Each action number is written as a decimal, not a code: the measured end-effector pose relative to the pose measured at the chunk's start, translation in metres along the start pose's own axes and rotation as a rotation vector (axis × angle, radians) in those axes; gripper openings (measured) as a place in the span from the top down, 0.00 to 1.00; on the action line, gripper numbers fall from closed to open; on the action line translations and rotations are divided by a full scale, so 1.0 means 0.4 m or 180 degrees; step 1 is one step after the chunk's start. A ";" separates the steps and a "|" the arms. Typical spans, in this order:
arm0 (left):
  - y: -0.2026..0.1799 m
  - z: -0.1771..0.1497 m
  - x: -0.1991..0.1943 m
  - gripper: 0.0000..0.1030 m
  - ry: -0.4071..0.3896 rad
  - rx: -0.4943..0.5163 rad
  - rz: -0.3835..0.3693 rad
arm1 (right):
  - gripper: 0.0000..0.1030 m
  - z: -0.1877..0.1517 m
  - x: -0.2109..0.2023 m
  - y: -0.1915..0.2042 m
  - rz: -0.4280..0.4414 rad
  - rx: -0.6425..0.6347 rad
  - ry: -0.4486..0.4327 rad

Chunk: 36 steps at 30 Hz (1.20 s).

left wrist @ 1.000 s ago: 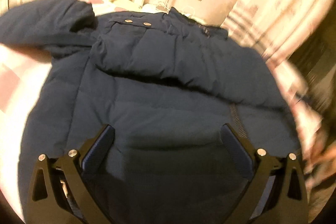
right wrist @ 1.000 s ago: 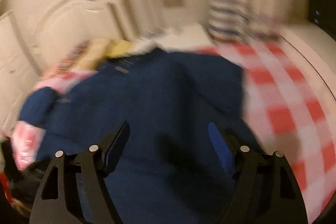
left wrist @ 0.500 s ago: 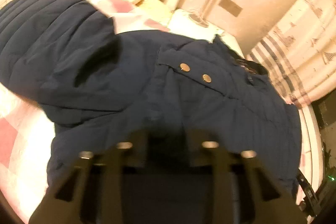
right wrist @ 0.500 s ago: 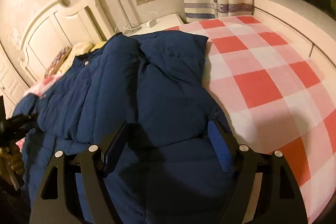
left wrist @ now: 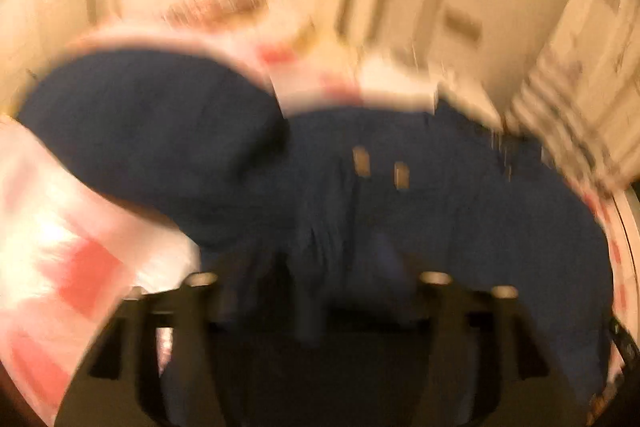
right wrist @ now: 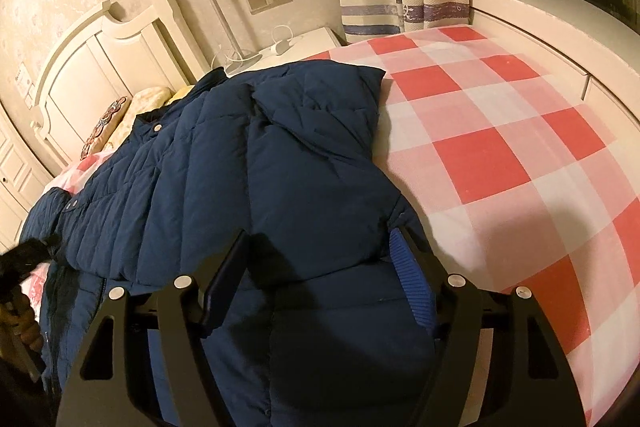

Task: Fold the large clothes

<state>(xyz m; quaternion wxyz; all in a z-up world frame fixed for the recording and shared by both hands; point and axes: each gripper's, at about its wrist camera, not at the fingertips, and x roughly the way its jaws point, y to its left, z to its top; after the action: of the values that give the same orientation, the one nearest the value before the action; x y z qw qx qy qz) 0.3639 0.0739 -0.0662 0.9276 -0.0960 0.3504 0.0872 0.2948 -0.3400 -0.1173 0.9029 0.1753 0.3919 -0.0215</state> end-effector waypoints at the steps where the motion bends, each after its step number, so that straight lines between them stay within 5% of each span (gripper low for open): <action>1: -0.008 0.002 -0.052 0.17 -0.0349 0.0001 0.0093 | 0.33 0.000 0.000 0.000 0.0002 0.0004 0.0000; 3: -0.055 0.011 -0.121 0.12 -0.0783 0.0226 0.0046 | 0.33 0.000 0.001 -0.001 0.0002 0.0005 -0.0001; 4: -0.090 0.012 -0.123 0.10 -0.0749 0.0457 -0.0035 | 0.33 0.000 0.000 -0.002 -0.0001 0.0007 -0.0003; 6: -0.158 0.005 -0.080 0.07 -0.0428 0.0925 -0.0195 | 0.33 0.000 -0.001 0.001 -0.0018 -0.0006 -0.0002; 9: -0.214 -0.033 0.051 0.08 0.0119 0.1325 -0.0038 | 0.33 0.000 -0.001 0.004 -0.0052 -0.0030 0.0008; 12: -0.187 -0.076 0.148 0.05 0.0496 0.1248 -0.0129 | 0.34 0.004 -0.004 0.015 -0.0147 -0.0059 0.0104; 14: -0.174 -0.070 0.151 0.05 0.0505 0.1164 -0.0192 | 0.34 0.022 -0.036 0.047 -0.0281 -0.0124 0.0070; 19: -0.175 -0.082 0.150 0.03 0.0502 0.1193 -0.0132 | 0.36 0.115 -0.066 0.201 -0.0125 -0.0703 -0.0368; 23: -0.183 -0.073 0.148 0.02 0.0518 0.1153 -0.0163 | 0.56 0.177 0.068 0.291 -0.0007 -0.0909 -0.0053; 28: -0.188 -0.072 0.152 0.02 0.0522 0.1140 -0.0169 | 0.58 0.177 0.258 0.281 -0.0170 -0.0867 0.0528; 31: -0.192 -0.073 0.154 0.02 0.0527 0.1145 -0.0150 | 0.59 0.196 0.236 0.273 -0.0166 -0.0708 0.0573; 36: -0.193 -0.070 0.155 0.02 0.0537 0.1129 -0.0128 | 0.59 0.235 0.210 0.319 -0.0028 -0.0798 0.0266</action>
<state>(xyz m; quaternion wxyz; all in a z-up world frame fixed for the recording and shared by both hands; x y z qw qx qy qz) 0.4097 -0.0016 -0.1194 0.8989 0.0550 0.4347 -0.0028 0.4412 -0.2434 -0.0798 0.9005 0.0601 0.4295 0.0310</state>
